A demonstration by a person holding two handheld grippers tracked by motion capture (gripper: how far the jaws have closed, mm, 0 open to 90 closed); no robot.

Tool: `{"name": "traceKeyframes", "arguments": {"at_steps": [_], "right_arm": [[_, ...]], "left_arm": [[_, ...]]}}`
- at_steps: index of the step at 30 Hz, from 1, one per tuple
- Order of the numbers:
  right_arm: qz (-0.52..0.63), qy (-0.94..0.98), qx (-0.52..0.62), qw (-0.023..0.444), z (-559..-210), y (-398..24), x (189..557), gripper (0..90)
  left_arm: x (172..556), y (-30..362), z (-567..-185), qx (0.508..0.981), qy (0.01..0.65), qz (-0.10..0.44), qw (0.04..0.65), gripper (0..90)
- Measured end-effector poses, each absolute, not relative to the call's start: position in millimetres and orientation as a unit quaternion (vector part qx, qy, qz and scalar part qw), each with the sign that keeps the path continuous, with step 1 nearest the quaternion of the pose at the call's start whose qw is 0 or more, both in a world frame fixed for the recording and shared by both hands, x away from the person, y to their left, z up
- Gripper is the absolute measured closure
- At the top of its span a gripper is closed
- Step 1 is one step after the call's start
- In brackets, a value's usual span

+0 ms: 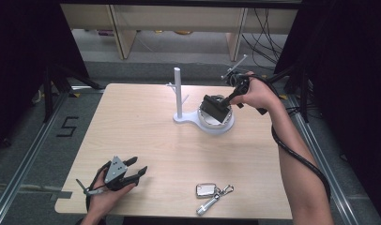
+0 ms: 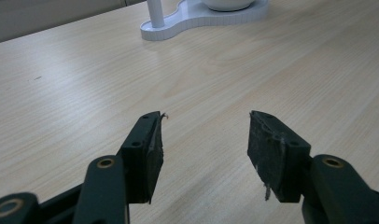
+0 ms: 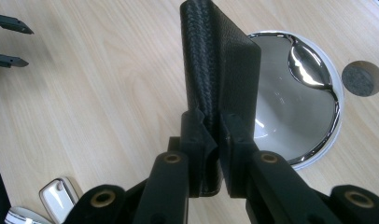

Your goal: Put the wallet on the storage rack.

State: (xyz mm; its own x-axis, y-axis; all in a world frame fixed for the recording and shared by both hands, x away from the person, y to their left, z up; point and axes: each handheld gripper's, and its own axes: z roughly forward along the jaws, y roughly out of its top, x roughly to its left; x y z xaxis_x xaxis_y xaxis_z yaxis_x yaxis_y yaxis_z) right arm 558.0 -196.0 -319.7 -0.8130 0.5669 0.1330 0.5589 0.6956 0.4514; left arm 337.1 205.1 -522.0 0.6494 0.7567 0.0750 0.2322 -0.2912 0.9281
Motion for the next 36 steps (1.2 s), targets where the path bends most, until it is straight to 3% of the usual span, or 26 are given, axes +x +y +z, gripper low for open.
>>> {"name": "traceKeyframes", "arguments": {"at_steps": [24,36], "right_arm": [[0.26,0.908,0.329,0.012,-353.6,-201.9,573.6,80.3],[0.274,0.896,0.335,0.102,-353.9,-202.2,576.4,67.7]], "left_arm": [[336.5,205.5,-522.2,0.76,0.328,0.261,0.497,44.5],[336.7,205.2,-522.8,0.758,0.327,0.26,0.501,44.5]]}}
